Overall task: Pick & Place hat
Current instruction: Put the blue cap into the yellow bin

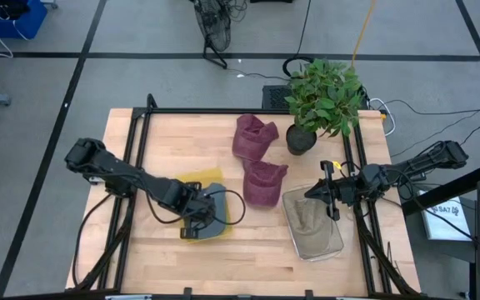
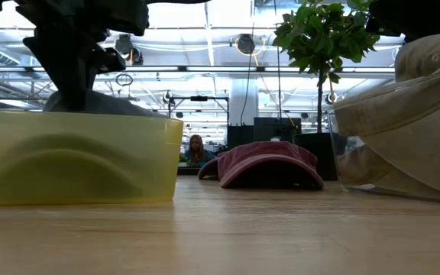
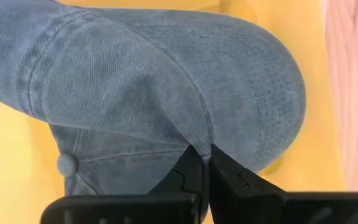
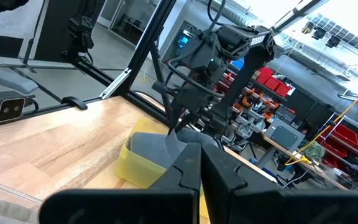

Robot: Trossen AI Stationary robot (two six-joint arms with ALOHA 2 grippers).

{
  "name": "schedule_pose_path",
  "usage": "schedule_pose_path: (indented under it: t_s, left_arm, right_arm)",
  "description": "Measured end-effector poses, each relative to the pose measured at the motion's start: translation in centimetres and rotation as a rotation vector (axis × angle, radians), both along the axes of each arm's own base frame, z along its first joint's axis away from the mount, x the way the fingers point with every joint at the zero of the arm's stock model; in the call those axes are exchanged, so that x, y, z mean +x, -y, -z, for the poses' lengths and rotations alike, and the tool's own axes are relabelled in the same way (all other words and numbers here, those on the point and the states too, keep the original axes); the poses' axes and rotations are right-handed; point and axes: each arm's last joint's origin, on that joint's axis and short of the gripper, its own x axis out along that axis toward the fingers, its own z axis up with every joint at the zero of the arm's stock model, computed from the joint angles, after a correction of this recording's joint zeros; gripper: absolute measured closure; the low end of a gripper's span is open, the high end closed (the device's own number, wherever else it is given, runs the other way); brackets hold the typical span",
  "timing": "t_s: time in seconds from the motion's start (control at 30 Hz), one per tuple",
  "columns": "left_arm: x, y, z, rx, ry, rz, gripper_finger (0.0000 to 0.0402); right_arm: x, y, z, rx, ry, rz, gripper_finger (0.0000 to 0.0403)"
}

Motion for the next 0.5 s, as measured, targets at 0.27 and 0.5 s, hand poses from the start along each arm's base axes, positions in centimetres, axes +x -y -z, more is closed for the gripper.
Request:
schedule_pose_path:
  t_s: [0.27, 0.5]
  left_arm:
    - [-0.1, 0.6, 0.0, -0.016, 0.009, 0.013, 0.0394]
    - [1.0, 1.1, 1.4, -0.097, 0.039, 0.065, 0.0396]
  right_arm:
    - [0.0, 0.0, 0.0, 0.0, 0.0, 0.0, 0.0403]
    - [0.0, 0.0, 0.0, 0.0, 0.0, 0.0, 0.0403]
